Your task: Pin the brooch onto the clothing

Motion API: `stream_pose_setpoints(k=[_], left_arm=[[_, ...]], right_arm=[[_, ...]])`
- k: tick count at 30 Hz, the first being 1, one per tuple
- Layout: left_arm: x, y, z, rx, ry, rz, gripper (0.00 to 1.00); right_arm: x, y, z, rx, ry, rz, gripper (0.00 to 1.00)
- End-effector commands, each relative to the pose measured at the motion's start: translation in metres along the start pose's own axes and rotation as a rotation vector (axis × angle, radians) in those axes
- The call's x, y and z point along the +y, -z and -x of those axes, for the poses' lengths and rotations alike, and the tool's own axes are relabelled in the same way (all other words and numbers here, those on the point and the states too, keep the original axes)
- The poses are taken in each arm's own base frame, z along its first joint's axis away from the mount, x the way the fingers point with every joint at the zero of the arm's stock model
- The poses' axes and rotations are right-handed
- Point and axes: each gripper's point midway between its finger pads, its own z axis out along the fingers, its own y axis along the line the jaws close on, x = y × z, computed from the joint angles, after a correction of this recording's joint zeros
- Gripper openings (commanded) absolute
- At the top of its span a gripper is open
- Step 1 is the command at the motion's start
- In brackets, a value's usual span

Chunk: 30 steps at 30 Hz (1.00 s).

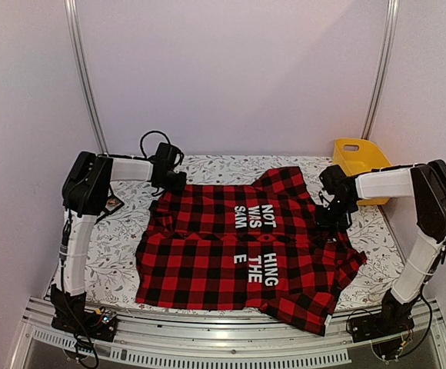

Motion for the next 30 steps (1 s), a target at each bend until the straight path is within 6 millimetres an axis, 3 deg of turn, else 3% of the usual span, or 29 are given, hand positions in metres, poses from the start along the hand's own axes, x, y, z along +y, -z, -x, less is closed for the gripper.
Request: stream_pose_setpoints(k=[1, 5, 8, 9, 12, 13, 15, 19, 26, 30], left_arm=[[-0.015, 0.030, 0.017, -0.074, -0.060, -0.070, 0.28], [-0.023, 0.063, 0.056, -0.181, -0.088, -0.095, 0.31], [-0.022, 0.080, 0.061, -0.194, -0.081, -0.099, 0.32], [-0.021, 0.086, 0.060, -0.195, -0.072, -0.099, 0.32], [-0.019, 0.104, 0.049, -0.188, -0.038, -0.110, 0.32], [-0.019, 0.107, 0.044, -0.184, -0.027, -0.114, 0.32], [-0.020, 0.111, 0.030, -0.169, -0.011, -0.125, 0.32], [-0.021, 0.104, 0.001, -0.111, -0.003, -0.131, 0.32], [-0.016, 0.084, -0.034, -0.022, -0.005, -0.100, 0.32], [0.009, 0.069, -0.050, 0.020, -0.010, 0.028, 0.32]], right_arm=[[0.029, 0.044, 0.054, -0.107, 0.092, 0.089, 0.02], [0.072, 0.074, 0.142, -0.288, 0.232, 0.178, 0.02], [0.085, 0.060, 0.192, -0.338, 0.230, 0.230, 0.02], [0.086, 0.043, 0.202, -0.326, 0.214, 0.241, 0.02], [0.086, 0.024, 0.237, -0.343, 0.134, 0.292, 0.01], [0.087, 0.007, 0.241, -0.330, 0.119, 0.304, 0.01], [0.096, -0.004, 0.253, -0.343, 0.098, 0.356, 0.00], [0.110, -0.038, 0.252, -0.310, 0.057, 0.444, 0.00], [0.091, -0.097, 0.259, -0.282, -0.115, 0.404, 0.00], [0.076, -0.103, 0.273, -0.315, -0.200, 0.352, 0.00]])
